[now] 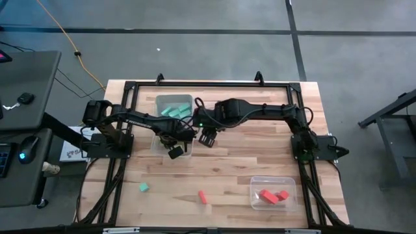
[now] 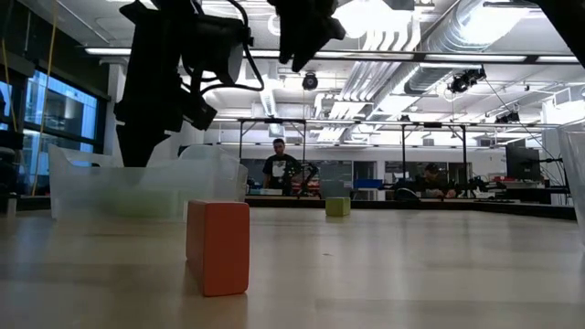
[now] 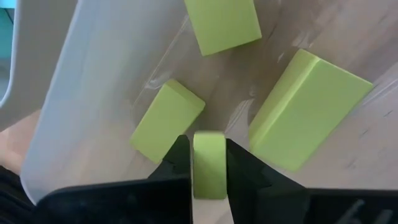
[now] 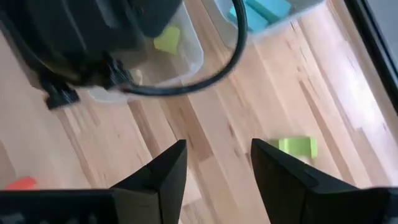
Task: Sort & place blocks by color
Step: Put the green block into the left transparent bin, then put the orange block into the right transparent bin
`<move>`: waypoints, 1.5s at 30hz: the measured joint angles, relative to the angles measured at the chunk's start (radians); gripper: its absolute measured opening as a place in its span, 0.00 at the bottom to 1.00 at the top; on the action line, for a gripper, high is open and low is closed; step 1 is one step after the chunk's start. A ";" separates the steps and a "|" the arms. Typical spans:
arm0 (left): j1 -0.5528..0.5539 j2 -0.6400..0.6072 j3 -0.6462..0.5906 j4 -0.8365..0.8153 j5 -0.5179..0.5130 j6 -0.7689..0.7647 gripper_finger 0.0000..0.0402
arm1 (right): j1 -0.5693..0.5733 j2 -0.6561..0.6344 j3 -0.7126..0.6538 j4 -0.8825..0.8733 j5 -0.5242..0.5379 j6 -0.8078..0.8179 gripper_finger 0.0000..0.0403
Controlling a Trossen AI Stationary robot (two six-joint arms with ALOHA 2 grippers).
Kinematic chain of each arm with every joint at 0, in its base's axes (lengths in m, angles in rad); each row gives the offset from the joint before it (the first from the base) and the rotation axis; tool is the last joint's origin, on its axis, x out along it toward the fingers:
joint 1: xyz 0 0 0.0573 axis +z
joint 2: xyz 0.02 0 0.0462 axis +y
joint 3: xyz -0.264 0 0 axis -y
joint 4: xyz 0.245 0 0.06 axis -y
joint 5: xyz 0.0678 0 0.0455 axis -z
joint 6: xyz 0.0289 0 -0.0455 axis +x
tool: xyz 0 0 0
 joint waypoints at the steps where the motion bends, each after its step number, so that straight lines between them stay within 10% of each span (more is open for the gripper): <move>1: 0.000 0.000 0.000 0.000 0.000 0.000 0.09 | 0.000 0.000 0.000 -0.014 -0.001 0.011 0.42; 19: -0.001 -0.036 0.000 -0.061 0.013 0.040 0.18 | 0.141 0.000 0.000 -0.113 -0.047 0.329 0.42; 45: -0.140 -0.577 0.087 -0.054 -0.019 0.036 0.18 | 0.355 0.014 -0.006 0.130 -0.052 0.909 0.49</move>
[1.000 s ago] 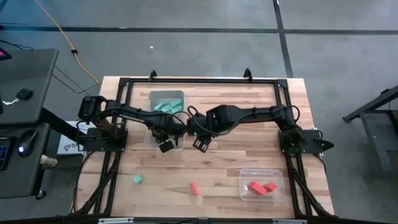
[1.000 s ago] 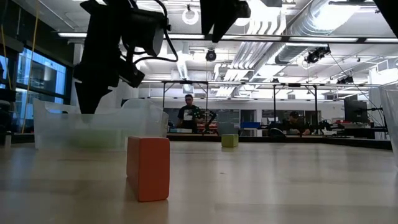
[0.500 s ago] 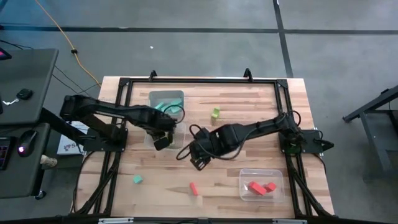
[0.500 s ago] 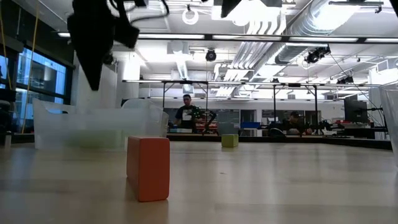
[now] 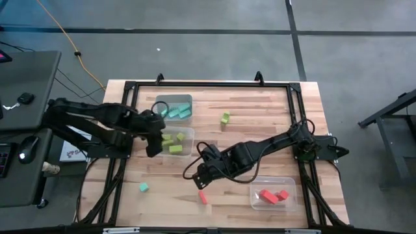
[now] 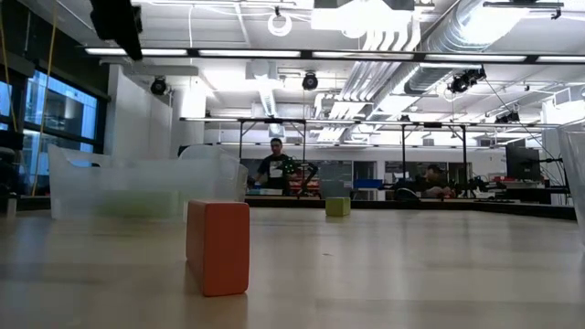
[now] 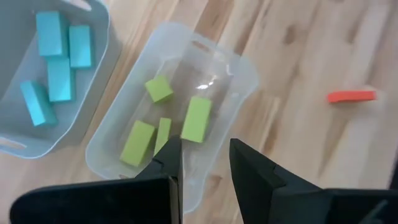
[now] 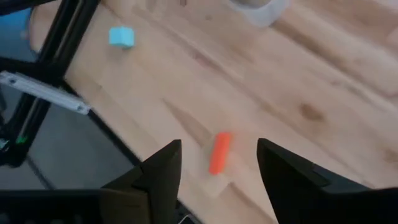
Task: Sort & place blocks by color
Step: Put the orange block into the right transparent bin
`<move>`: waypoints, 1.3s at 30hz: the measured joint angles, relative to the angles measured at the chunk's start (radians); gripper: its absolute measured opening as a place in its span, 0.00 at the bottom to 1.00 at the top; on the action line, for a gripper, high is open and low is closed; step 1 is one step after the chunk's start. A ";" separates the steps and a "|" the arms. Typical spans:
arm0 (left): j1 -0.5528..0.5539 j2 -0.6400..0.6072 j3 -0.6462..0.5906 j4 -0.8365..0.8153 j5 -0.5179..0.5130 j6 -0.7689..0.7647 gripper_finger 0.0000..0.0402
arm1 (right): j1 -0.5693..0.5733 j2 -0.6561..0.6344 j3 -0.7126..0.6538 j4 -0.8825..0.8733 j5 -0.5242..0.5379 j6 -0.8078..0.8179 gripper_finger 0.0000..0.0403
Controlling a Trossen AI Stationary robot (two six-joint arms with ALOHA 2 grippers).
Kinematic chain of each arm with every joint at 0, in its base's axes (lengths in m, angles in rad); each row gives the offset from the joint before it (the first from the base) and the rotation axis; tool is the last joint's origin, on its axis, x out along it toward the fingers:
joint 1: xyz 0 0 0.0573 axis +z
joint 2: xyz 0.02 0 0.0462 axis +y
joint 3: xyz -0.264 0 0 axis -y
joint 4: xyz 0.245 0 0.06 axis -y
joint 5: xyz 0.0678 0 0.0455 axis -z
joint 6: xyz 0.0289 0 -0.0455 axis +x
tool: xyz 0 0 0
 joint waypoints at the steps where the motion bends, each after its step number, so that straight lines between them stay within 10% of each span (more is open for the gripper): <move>1: -0.007 -0.020 0.000 -0.001 0.000 -0.002 0.18 | 0.001 0.004 0.000 0.013 -0.010 0.008 0.50; 39: -0.027 -0.203 0.000 -0.002 0.000 -0.029 0.18 | 0.032 0.365 -0.001 0.197 -0.265 0.144 0.50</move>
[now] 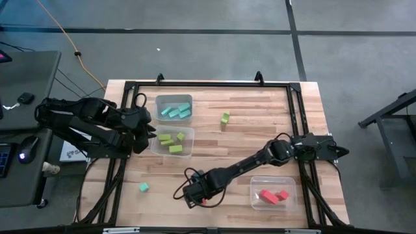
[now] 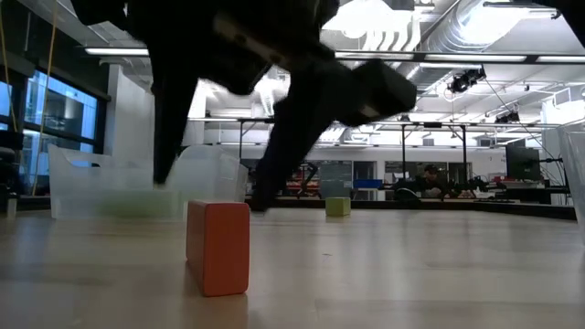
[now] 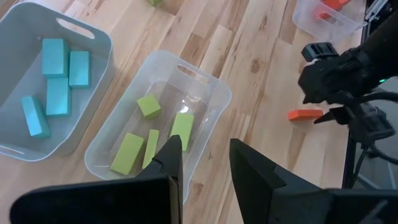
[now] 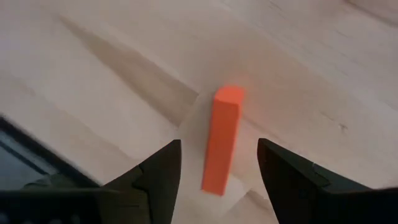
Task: Sort & place blocks by color
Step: Put the orange block into the right transparent bin
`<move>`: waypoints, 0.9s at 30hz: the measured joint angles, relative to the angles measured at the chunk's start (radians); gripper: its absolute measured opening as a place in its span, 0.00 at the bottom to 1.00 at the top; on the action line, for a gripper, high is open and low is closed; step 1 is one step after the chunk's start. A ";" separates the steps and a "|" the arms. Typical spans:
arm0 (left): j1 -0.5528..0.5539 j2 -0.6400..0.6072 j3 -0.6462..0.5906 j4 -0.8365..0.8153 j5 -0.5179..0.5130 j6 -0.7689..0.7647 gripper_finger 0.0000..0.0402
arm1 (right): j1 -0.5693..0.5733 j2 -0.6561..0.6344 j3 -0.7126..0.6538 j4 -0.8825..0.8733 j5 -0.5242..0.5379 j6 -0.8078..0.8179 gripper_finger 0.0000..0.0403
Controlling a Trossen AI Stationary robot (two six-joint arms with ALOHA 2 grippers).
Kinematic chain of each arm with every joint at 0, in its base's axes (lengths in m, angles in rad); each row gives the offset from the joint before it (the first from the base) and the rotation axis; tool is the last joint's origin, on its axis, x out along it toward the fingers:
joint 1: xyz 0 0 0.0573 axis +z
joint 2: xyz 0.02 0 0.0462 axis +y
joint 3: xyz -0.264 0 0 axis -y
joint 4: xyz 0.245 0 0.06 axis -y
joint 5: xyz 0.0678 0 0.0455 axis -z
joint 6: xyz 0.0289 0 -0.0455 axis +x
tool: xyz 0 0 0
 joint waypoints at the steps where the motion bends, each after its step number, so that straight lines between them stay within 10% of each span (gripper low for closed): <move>1: 0.000 0.000 0.000 0.000 0.000 0.000 0.18 | 0.000 0.007 0.000 -0.001 0.000 0.000 0.50; 9: 0.000 0.000 0.000 0.000 0.000 0.000 0.18 | 0.008 0.045 0.000 0.001 -0.003 0.022 0.43; 20: 0.000 0.000 0.000 0.000 0.000 0.012 0.18 | 0.011 0.044 0.000 -0.005 -0.005 0.009 0.10; 27: 0.000 0.000 0.000 0.000 0.000 0.018 0.18 | 0.013 0.044 0.041 -0.020 -0.022 -0.034 0.09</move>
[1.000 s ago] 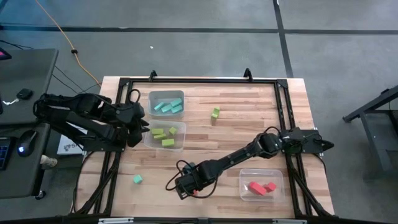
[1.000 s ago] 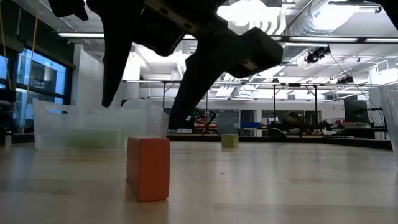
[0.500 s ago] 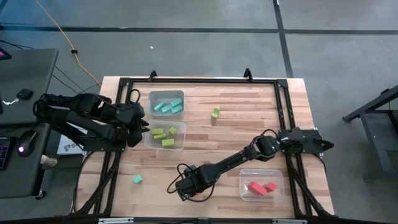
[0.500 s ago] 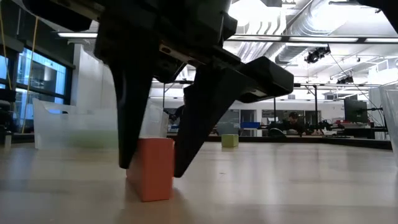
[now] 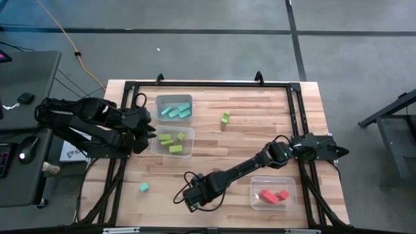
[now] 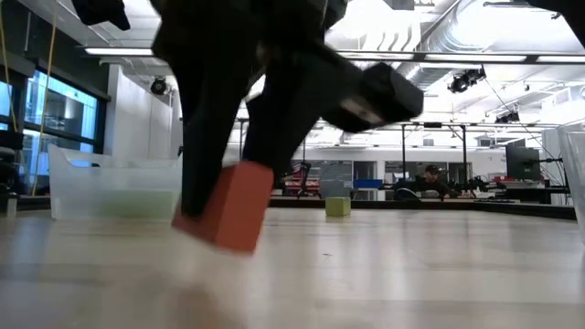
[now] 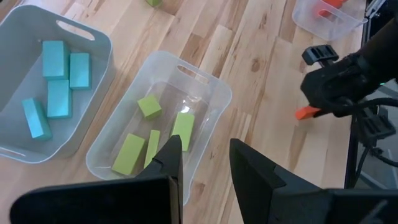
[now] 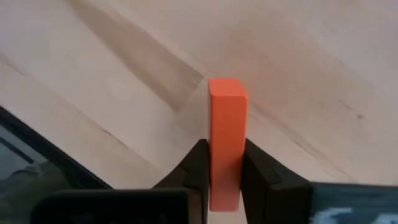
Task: Sort & place blocks by color
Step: Put the orange block into the right transparent bin
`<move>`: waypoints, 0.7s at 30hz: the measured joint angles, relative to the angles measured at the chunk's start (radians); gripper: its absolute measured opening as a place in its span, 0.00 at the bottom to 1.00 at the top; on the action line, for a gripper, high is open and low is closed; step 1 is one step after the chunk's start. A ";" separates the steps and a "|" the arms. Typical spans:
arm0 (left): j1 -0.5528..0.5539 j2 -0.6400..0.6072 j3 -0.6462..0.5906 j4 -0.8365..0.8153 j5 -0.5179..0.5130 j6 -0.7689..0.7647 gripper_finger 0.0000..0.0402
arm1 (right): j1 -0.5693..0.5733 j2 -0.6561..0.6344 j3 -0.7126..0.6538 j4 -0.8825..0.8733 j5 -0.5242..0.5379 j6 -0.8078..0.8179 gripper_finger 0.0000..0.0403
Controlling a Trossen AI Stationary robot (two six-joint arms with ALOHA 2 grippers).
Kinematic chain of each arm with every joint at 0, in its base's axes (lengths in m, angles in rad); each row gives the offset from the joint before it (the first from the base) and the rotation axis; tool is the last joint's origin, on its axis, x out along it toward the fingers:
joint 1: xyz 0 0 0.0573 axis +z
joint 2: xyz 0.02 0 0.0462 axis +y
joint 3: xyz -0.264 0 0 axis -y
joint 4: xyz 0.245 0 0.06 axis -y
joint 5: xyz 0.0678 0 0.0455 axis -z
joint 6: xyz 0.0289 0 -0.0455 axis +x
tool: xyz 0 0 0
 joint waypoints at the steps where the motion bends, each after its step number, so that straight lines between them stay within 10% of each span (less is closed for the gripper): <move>1: 0.000 0.000 0.000 0.000 0.000 0.000 0.18 | 0.000 0.000 0.016 -0.015 0.010 -0.006 0.09; 21: 0.000 0.000 0.000 0.000 0.000 -0.018 0.18 | -0.003 -0.120 0.056 -0.371 0.180 -0.130 0.09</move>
